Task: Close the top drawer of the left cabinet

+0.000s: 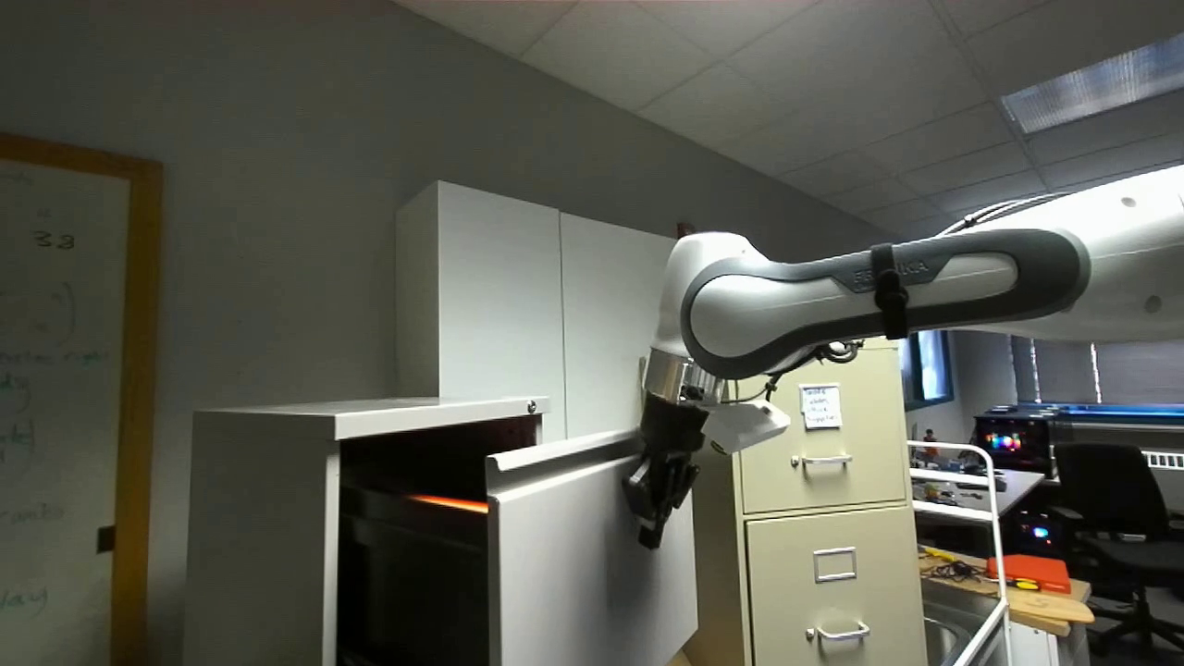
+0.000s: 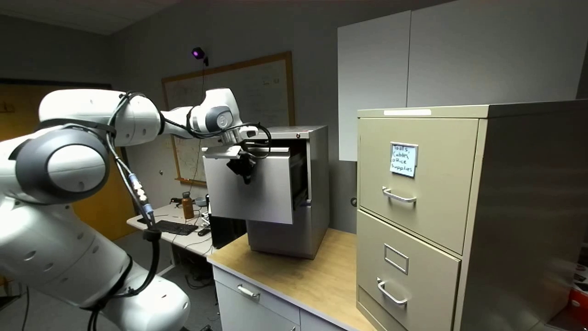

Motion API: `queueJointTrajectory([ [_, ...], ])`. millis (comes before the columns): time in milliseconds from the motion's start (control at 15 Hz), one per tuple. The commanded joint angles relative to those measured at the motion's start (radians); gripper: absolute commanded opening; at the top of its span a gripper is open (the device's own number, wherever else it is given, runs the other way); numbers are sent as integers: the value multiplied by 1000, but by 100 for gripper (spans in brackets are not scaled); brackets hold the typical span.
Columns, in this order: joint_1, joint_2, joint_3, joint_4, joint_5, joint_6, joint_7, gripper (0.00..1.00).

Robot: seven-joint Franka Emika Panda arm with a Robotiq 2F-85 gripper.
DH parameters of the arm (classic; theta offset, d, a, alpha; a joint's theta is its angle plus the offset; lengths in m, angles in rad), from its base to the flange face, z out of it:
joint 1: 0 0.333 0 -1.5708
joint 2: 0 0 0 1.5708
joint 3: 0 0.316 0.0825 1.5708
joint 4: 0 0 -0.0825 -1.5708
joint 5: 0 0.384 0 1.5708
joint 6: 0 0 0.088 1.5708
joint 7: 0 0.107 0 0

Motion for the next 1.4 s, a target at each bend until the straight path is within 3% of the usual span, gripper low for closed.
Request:
queueJointTrajectory([
  [0, 14, 65, 5, 84, 17, 74, 20, 0],
  [467, 19, 230, 10, 209, 25, 118, 21, 0],
  [1000, 36, 503, 15, 501, 45, 155, 26, 0],
  [1333, 54, 629, 16, 650, 119, 189, 15, 0],
])
